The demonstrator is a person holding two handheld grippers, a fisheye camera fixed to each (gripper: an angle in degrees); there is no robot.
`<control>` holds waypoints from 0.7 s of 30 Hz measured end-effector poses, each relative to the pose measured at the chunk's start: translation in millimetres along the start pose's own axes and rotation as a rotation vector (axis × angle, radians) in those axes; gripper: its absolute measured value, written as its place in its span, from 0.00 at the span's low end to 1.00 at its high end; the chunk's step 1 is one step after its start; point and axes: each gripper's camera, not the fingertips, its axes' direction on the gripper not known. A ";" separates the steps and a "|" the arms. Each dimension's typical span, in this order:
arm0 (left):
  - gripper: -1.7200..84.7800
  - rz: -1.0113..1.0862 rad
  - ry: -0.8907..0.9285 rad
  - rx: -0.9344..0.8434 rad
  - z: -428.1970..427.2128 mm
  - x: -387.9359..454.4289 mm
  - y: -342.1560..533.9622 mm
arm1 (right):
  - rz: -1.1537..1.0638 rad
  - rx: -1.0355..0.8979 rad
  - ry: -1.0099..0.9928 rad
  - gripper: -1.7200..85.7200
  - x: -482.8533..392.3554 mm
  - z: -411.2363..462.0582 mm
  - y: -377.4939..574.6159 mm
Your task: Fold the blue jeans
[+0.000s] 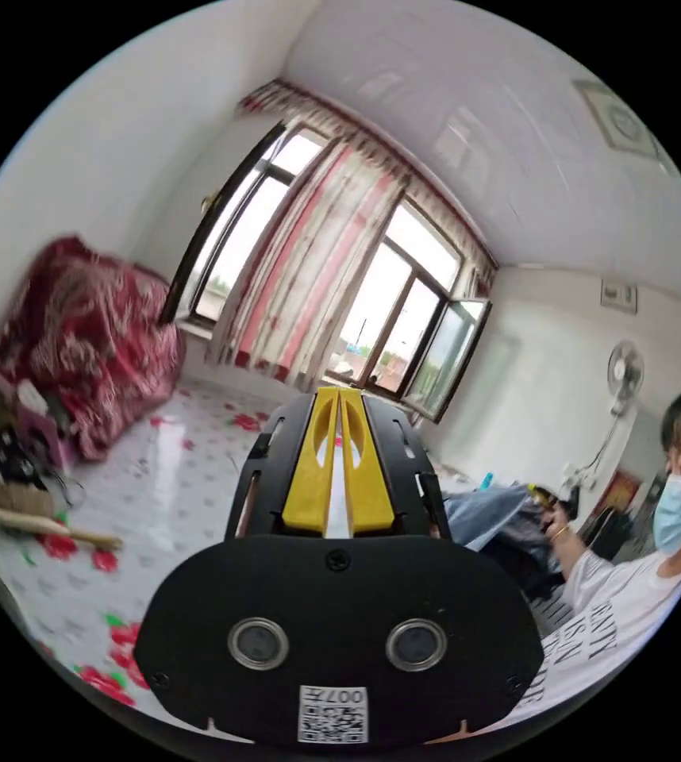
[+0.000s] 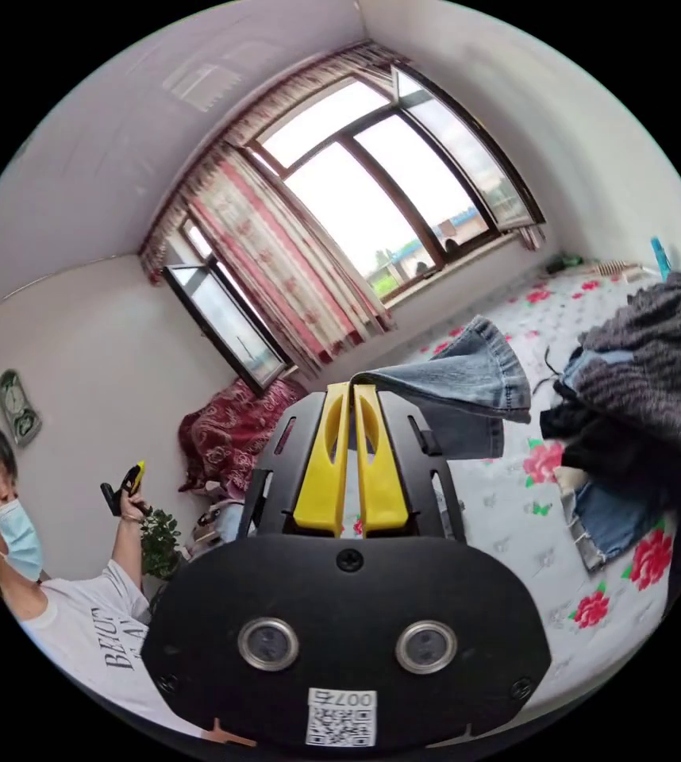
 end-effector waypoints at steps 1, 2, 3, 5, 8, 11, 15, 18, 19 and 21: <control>0.01 0.047 -0.025 -0.007 -6.7 7.5 -4.6 | -0.032 0.005 0.001 0.02 -9.7 -11.7 -0.5; 0.01 0.120 -0.089 -0.042 -14.3 19.0 -3.4 | -0.051 0.001 0.010 0.02 -13.6 -16.1 2.0; 0.02 0.150 -0.150 -0.097 -13.9 22.8 10.5 | -0.082 -0.015 0.039 0.02 -17.4 -21.3 11.3; 0.04 0.157 -0.220 -0.229 2.1 15.9 50.6 | -0.096 -0.055 0.112 0.02 -12.2 -23.7 35.2; 0.12 0.087 -0.247 -0.539 56.7 -19.7 147.7 | 0.013 -0.133 0.203 0.02 30.0 -24.8 91.0; 0.15 -0.084 -0.130 -0.746 109.9 -56.2 229.5 | 0.220 -0.205 0.244 0.02 89.5 -40.1 151.4; 0.18 -0.112 -0.106 -0.787 179.8 -80.9 247.8 | 0.372 -0.277 0.355 0.02 138.6 -77.7 205.2; 0.20 -0.096 -0.090 -0.837 244.1 -96.9 240.0 | 0.441 -0.280 0.390 0.02 164.7 -109.5 219.0; 0.20 -0.098 -0.090 -0.849 257.3 -101.2 239.6 | 0.462 -0.271 0.396 0.02 173.6 -120.4 221.1; 0.21 -0.107 -0.124 -0.918 308.8 -121.7 243.3 | 0.487 -0.254 0.396 0.02 186.4 -133.6 221.8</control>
